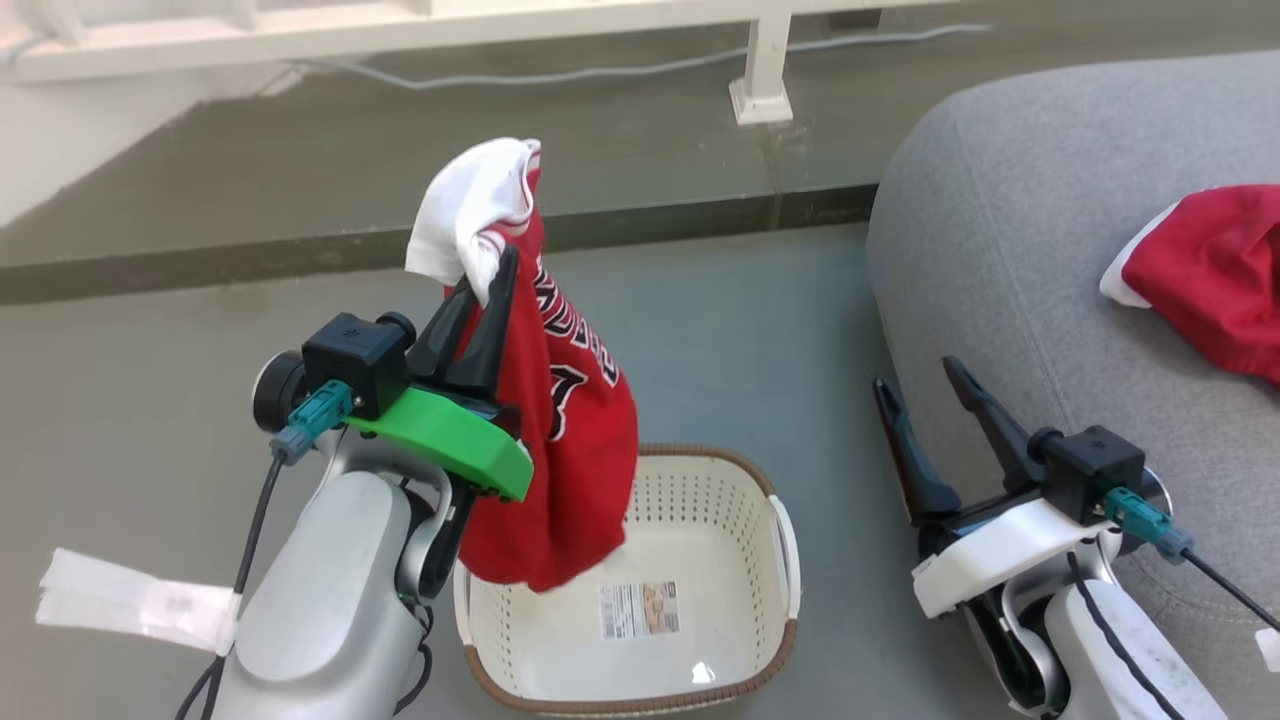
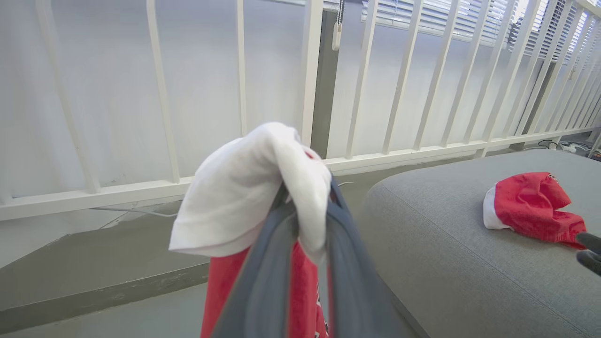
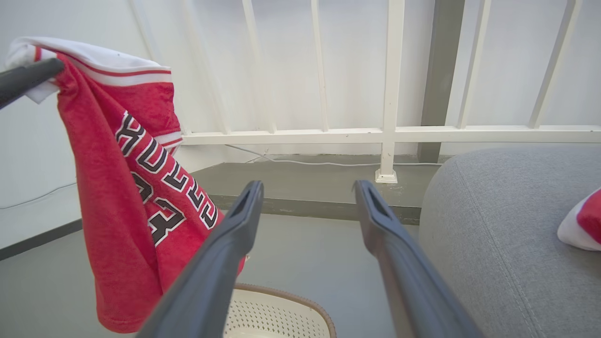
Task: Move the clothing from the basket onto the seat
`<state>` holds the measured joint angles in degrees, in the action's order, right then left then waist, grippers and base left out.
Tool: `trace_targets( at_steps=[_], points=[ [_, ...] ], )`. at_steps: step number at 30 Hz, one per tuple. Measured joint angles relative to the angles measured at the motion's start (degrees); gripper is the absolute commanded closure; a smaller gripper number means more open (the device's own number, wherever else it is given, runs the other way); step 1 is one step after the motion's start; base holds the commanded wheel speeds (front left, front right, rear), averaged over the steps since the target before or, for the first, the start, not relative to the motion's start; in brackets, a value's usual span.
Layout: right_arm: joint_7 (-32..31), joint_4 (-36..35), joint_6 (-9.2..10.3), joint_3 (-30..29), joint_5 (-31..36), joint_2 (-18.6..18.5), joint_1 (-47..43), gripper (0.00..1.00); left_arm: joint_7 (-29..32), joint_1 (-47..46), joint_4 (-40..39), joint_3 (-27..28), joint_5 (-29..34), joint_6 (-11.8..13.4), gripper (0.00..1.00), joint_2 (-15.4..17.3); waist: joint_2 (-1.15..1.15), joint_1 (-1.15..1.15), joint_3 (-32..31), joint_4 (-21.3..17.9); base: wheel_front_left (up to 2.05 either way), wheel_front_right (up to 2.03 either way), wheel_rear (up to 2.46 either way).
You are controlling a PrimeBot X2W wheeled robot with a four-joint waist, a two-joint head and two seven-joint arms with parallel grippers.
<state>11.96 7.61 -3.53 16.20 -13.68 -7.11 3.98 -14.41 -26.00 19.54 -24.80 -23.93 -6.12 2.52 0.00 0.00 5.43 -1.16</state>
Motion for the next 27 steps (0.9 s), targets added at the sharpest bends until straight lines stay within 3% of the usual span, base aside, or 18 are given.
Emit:
trace_targets(
  at_steps=[17, 27],
  points=[
    [-1.26, -2.40, -0.49, 2.79, -0.44, 1.33, -2.46, 0.00, -0.01, 4.77, -11.57, -5.08, -0.60, -0.69, 1.00, 0.13, 0.00, 0.00, -4.23, -1.16, 0.00, 0.00, 0.00],
    [-1.93, -3.92, -0.49, 4.06, -0.66, 1.62, -3.93, 0.00, 0.85, 7.14, -15.46, -5.27, -1.02, -0.70, 1.00, 0.43, 0.00, 0.00, -5.53, -1.54, 0.00, 0.00, 0.00]
  ],
)
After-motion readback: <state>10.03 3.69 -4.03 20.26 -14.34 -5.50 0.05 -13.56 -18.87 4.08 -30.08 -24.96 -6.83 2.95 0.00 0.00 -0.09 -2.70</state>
